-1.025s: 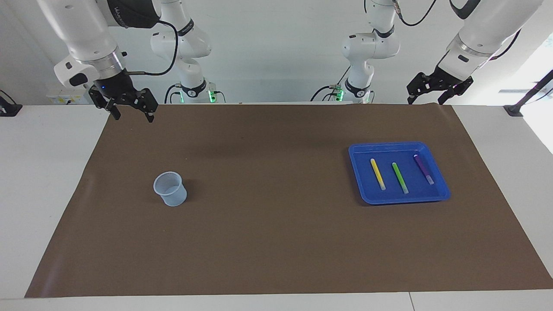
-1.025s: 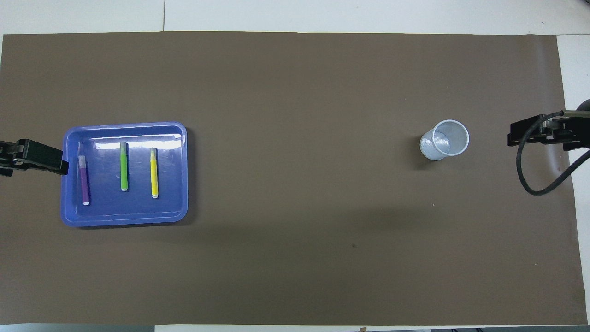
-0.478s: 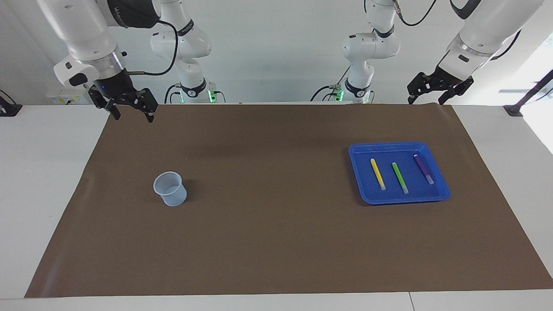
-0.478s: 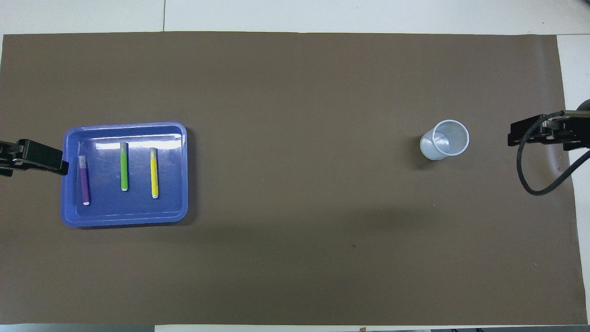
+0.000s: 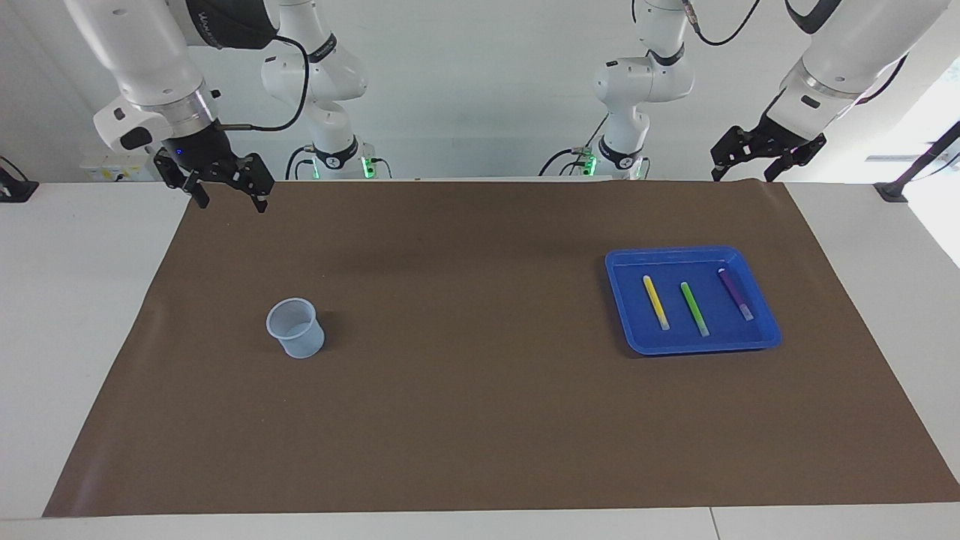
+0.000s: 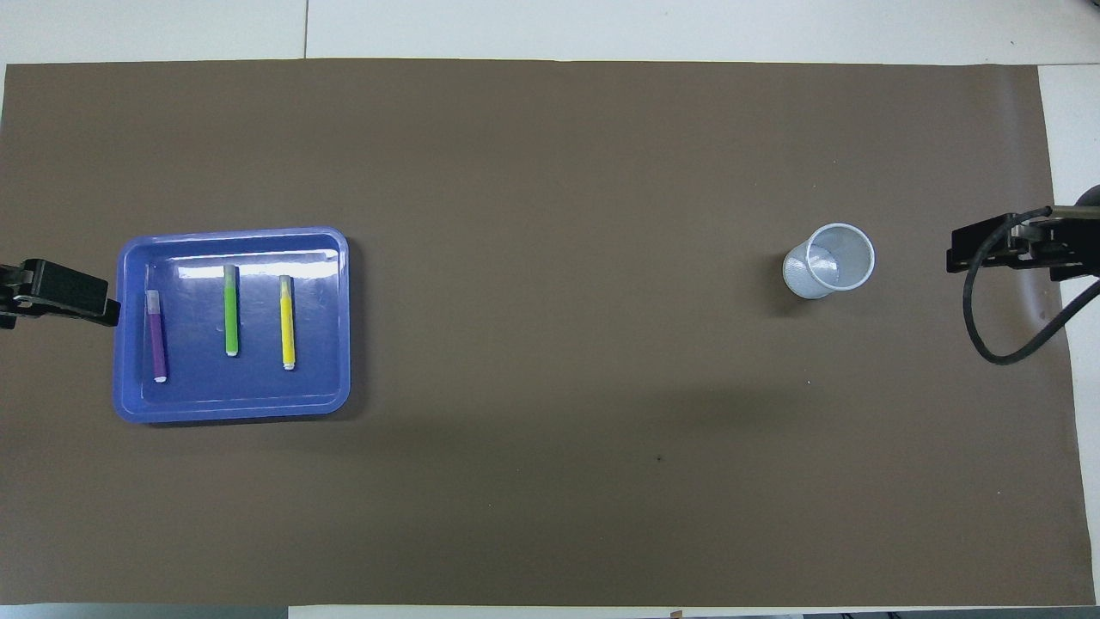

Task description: Right arm passes pens to left for tray arrangement

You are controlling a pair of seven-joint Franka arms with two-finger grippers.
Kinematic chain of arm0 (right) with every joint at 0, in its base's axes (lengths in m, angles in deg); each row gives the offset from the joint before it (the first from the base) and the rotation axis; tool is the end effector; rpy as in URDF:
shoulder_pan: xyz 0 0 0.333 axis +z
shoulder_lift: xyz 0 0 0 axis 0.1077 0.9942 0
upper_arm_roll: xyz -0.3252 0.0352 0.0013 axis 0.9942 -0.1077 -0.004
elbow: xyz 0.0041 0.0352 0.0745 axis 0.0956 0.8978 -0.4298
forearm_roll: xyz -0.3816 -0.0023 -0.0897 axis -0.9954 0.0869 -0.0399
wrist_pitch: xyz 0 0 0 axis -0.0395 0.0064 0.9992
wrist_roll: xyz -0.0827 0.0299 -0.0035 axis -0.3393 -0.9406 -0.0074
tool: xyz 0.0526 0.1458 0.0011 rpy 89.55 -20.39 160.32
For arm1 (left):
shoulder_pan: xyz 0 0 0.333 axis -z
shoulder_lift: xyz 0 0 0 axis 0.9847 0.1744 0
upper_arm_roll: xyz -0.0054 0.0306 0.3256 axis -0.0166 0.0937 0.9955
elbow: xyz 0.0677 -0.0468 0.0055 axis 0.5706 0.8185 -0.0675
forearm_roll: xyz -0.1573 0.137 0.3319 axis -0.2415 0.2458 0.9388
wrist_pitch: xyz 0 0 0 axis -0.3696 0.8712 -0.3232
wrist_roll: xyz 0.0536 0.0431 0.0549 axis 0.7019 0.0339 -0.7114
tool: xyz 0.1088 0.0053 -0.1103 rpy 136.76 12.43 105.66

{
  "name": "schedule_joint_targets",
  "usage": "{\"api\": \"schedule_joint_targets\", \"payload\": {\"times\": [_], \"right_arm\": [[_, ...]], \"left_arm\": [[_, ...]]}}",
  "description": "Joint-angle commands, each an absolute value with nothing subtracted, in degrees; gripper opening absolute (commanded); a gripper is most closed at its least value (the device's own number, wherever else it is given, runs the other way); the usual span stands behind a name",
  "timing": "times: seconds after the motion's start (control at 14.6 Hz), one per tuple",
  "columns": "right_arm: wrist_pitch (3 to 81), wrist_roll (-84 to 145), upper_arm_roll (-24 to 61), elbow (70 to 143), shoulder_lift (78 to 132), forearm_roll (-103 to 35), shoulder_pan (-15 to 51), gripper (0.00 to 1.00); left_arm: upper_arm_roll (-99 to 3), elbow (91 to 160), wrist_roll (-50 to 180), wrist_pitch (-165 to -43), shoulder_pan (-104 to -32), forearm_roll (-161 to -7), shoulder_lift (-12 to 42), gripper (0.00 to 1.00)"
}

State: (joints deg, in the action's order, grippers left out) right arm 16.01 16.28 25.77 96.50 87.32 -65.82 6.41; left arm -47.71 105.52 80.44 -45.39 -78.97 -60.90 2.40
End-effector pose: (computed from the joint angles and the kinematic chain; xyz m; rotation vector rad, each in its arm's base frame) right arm 0.5411 -0.0039 0.5822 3.1171 -0.1750 -0.0013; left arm 0.5092 -0.0391 0.6049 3.0967 -0.1018 -0.1949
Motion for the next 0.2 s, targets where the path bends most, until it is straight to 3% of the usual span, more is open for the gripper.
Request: {"api": "schedule_joint_targets", "payload": {"times": [0.0,0.14], "right_arm": [[14.94,16.84,25.28,96.83,86.70,-64.69,5.57,1.00],[14.77,16.84,25.37,96.91,86.69,-64.69,5.48,1.00]], "left_arm": [[-47.93,105.59,81.34,-45.63,-79.34,-60.60,2.21,1.00],[-48.02,105.59,81.43,-45.54,-79.43,-60.60,2.21,1.00]]}}
